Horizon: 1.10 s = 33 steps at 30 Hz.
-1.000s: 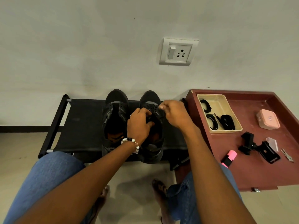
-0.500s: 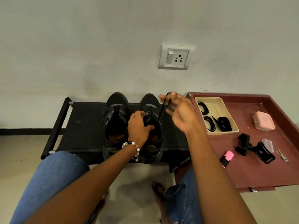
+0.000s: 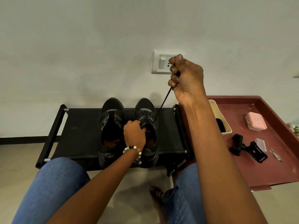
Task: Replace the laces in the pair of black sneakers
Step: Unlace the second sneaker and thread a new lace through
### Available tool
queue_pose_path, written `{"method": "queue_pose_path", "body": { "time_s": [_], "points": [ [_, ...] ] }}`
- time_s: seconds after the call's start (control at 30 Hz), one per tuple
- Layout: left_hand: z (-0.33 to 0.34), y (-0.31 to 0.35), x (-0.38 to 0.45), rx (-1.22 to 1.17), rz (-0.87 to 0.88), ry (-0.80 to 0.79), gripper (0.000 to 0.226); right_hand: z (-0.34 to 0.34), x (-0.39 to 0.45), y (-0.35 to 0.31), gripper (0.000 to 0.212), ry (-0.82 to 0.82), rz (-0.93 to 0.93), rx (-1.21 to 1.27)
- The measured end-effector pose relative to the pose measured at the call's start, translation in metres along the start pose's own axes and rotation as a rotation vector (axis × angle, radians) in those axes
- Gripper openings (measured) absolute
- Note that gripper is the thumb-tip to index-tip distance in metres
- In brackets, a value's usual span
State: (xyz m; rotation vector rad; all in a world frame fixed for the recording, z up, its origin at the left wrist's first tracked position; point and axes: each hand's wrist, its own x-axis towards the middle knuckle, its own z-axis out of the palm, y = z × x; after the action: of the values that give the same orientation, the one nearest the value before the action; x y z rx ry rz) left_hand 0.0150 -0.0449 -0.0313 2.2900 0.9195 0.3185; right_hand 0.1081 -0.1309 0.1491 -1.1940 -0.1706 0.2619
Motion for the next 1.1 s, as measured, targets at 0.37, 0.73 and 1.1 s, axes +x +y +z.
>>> {"method": "queue_pose_path", "body": {
  "time_s": [0.37,0.73,1.1],
  "points": [
    [-0.001,0.006,0.001,0.256,0.077,-0.001,0.024,0.005,-0.004,-0.007,0.030,0.017,-0.162,0.018],
    [-0.009,-0.009,0.017,0.148,0.142,-0.146,0.021,-0.046,-0.010,0.053,0.037,-0.066,0.042,-0.666],
    [-0.033,-0.011,0.034,-0.058,0.163,-0.224,0.018,-0.061,-0.007,0.109,0.021,-0.233,0.236,-1.429]
  ]
}}
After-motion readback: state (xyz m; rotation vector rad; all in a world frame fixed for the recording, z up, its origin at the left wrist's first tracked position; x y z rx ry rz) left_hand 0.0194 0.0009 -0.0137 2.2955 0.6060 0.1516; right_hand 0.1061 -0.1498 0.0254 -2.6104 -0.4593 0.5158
